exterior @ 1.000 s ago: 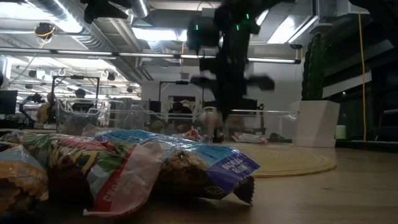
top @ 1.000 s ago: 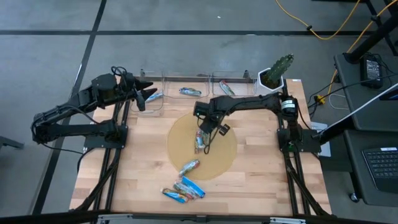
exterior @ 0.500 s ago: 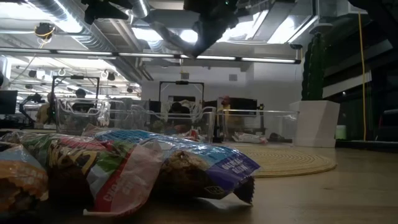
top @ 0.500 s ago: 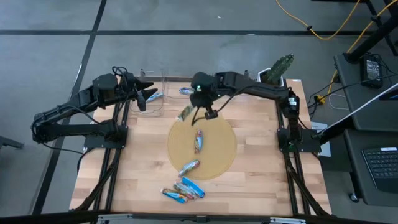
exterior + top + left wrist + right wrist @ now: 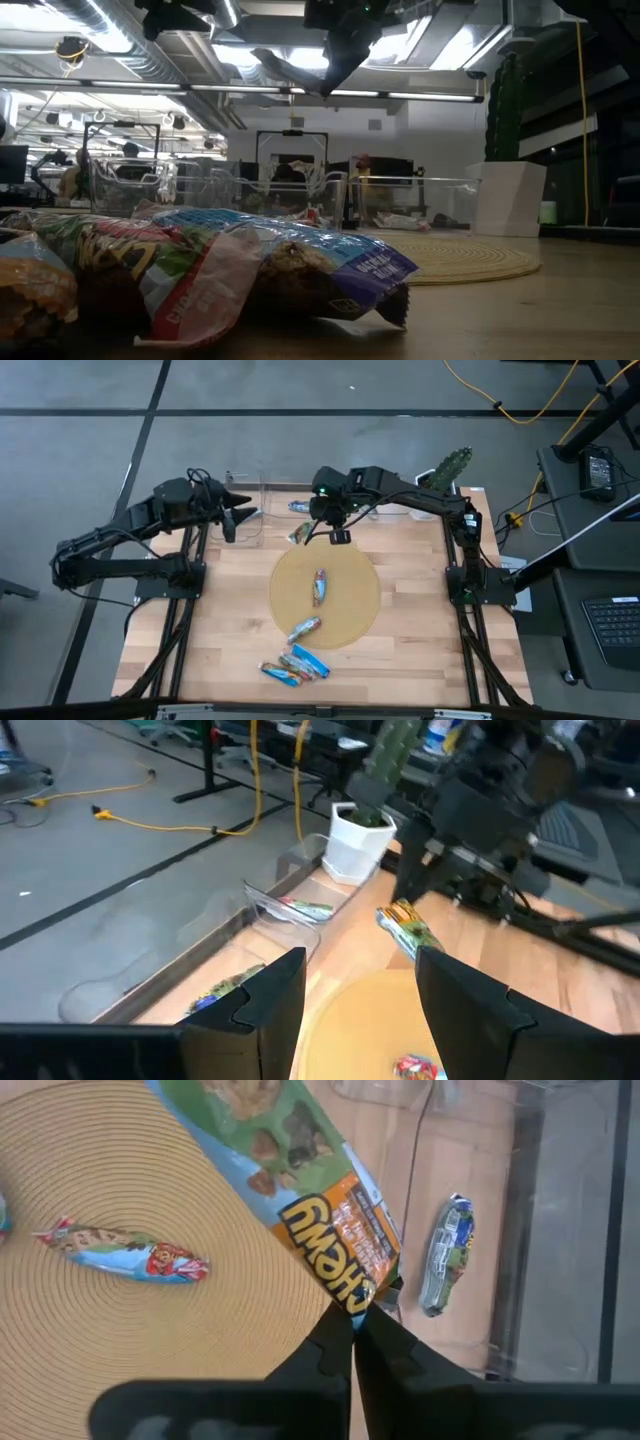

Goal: Pick and place Granola Bars by type
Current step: Put the yellow granola bar into the left transparent bin

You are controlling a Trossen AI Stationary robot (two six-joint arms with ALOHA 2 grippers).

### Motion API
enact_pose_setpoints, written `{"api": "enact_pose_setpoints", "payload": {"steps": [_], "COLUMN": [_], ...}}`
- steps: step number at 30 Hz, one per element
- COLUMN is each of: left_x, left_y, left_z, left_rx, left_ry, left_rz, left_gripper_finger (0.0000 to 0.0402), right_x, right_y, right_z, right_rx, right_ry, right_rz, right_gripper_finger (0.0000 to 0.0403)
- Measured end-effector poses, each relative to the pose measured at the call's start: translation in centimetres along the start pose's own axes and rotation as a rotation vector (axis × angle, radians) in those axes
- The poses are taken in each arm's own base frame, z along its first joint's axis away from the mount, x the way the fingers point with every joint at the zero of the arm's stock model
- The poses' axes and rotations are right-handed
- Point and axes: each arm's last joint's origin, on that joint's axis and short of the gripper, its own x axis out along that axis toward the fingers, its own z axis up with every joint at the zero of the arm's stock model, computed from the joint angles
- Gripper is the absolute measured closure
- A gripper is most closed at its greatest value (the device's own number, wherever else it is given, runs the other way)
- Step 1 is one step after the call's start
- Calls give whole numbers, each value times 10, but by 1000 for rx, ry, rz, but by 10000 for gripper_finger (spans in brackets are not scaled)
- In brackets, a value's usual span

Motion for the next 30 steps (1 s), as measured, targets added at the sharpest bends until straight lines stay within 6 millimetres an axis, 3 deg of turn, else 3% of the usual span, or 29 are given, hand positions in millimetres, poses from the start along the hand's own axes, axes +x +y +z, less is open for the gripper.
{"api": "enact_pose_setpoints", "payload": {"steps": [7, 16, 30], "left_x": [16, 37, 67], "left_y": [-7, -20, -24], "left_z": [-5, -5, -13], "left_rx": [101, 237, 267], "left_ry": [70, 62, 140], "left_rz": [-56, -111, -158], "left_gripper_finger": [207, 157, 105], "right_x": [0, 0, -1], "right_y": [-4, -7, -24], "right_z": [-1, 1, -2], "right_rx": [9, 10, 44], "right_ry": [-8, -37, -71], "right_rz": [-13, -25, -66], "right_gripper_finger": [395, 394, 394]}}
